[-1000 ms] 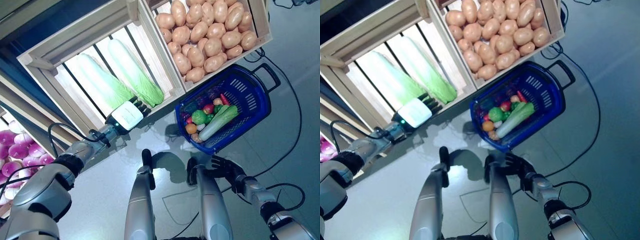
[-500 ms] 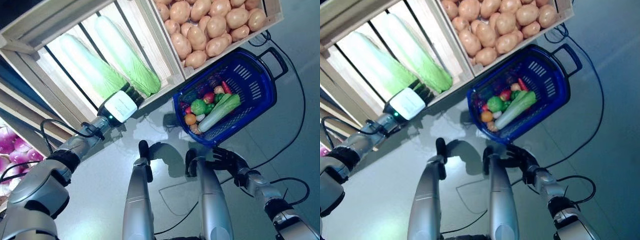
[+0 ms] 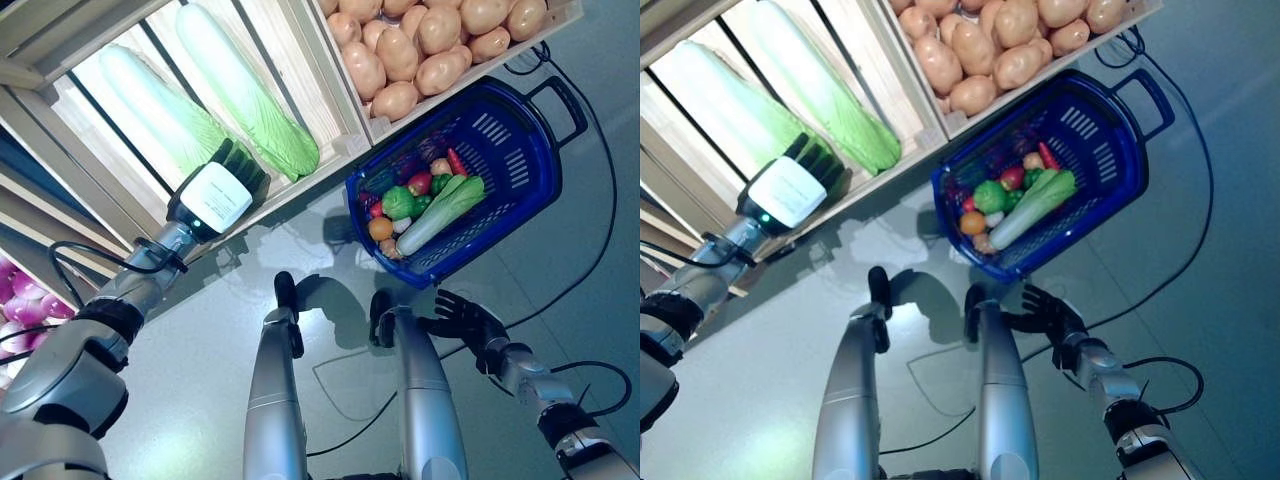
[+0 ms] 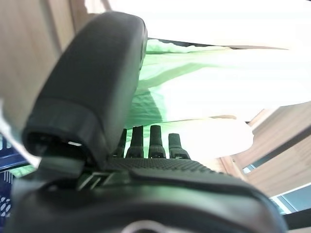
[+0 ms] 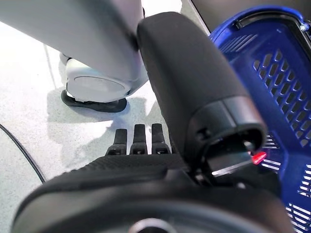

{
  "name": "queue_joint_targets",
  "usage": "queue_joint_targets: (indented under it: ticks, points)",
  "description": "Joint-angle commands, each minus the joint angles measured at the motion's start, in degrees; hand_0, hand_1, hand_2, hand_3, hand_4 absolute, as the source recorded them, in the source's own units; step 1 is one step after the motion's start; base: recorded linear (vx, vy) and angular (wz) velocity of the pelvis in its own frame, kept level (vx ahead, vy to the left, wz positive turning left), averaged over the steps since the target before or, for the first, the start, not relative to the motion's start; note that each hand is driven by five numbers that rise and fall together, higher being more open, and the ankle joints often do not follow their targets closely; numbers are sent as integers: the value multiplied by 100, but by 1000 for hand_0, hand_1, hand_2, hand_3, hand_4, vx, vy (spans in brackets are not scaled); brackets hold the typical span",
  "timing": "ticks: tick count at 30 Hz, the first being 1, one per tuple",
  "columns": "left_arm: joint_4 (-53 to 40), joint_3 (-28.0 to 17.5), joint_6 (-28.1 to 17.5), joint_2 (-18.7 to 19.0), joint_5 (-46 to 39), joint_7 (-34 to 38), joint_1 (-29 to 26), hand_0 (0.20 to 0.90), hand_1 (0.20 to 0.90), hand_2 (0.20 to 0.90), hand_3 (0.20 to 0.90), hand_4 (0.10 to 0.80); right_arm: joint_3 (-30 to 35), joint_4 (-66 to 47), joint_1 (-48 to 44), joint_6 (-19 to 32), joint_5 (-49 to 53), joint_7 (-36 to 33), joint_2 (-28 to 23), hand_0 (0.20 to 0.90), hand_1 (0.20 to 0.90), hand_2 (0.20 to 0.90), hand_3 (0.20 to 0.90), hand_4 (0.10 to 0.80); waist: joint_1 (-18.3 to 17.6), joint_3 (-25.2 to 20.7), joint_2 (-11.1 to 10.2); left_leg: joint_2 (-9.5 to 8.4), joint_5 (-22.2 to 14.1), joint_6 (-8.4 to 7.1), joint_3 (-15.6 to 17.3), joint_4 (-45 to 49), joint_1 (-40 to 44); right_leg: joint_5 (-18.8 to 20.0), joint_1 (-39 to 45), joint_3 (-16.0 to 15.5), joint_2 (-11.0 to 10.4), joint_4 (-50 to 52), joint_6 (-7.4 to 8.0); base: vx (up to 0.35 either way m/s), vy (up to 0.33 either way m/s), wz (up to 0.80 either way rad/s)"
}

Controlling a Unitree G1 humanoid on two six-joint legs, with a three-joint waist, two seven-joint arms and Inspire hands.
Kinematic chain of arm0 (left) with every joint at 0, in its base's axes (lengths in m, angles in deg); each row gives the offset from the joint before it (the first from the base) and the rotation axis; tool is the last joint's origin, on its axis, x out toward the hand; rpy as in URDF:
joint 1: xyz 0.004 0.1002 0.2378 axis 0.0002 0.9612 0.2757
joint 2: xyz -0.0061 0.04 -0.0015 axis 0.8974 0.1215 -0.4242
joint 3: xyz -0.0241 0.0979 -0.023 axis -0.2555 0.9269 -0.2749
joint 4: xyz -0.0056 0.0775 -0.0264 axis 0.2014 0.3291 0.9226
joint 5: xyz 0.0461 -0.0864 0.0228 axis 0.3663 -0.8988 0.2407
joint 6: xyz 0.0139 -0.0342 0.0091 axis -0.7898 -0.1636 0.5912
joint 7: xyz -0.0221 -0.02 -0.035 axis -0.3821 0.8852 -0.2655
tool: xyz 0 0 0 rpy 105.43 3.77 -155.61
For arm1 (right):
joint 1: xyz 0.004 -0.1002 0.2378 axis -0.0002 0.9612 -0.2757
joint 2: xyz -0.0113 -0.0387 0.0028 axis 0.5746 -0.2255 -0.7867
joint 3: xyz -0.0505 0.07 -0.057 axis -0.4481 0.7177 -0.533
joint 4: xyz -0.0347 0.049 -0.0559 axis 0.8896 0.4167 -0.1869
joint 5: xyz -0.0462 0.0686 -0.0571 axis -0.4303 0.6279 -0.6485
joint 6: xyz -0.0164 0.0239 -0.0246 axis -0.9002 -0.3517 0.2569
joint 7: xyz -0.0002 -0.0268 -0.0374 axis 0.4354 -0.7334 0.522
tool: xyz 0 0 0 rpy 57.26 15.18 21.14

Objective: Put vegetables into the basket

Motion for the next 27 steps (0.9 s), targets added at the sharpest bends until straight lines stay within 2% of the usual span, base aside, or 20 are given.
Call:
queue_joint_targets:
  ticks: [1, 10, 11, 12, 22, 27]
  points:
    - [-411, -613, 485, 655, 74, 216, -241, 900, 900, 900, 900, 800, 289, -455, 514, 105, 259, -149, -424, 900, 900, 900, 900, 800, -31, -9, 19, -95, -1118, 76, 185, 794, 130, 742, 234, 238, -95, -642, 184, 0, 0, 0]
    - [-560, -525, 359, 885, 31, -37, -372, 900, 900, 900, 900, 800, 266, -424, 477, 146, 366, -112, -504, 900, 900, 900, 900, 800, -49, -9, 96, -93, -1089, 58, 266, 683, 153, 771, 251, 240, -134, -761, 178, -1, 3, 0]
    - [-563, -486, 258, 914, 78, -68, -450, 559, 559, 559, 559, 573, 266, -446, 477, 129, 340, -139, -511, 900, 900, 900, 900, 800, -58, -9, 99, -90, -1103, 59, 286, 689, 144, 763, 239, 236, -138, -756, 175, 0, 0, 0]
    - [-568, -466, 227, 920, 127, -81, -475, 300, 300, 300, 300, 400, 270, -449, 478, 135, 323, -140, -512, 900, 900, 900, 900, 800, -60, -9, 99, -89, -1101, 61, 292, 688, 139, 766, 235, 234, -138, -758, 172, 0, 0, 0]
    - [-394, -283, 163, 954, 34, -108, -846, 300, 300, 300, 300, 400, 322, -362, 393, 173, 458, -61, -666, 900, 900, 900, 900, 800, -78, -9, 73, -41, -1096, 83, 315, 706, 68, 748, 152, 205, -164, -685, 153, 1, 3, 0]
    - [-373, -291, 35, 962, 27, -98, -833, 300, 300, 300, 300, 400, 339, -392, 418, 183, 449, -94, -626, 900, 900, 900, 900, 800, -72, -9, 73, -41, -1123, 91, 341, 719, 100, 729, 179, 180, -172, -666, 156, 0, 0, 0]
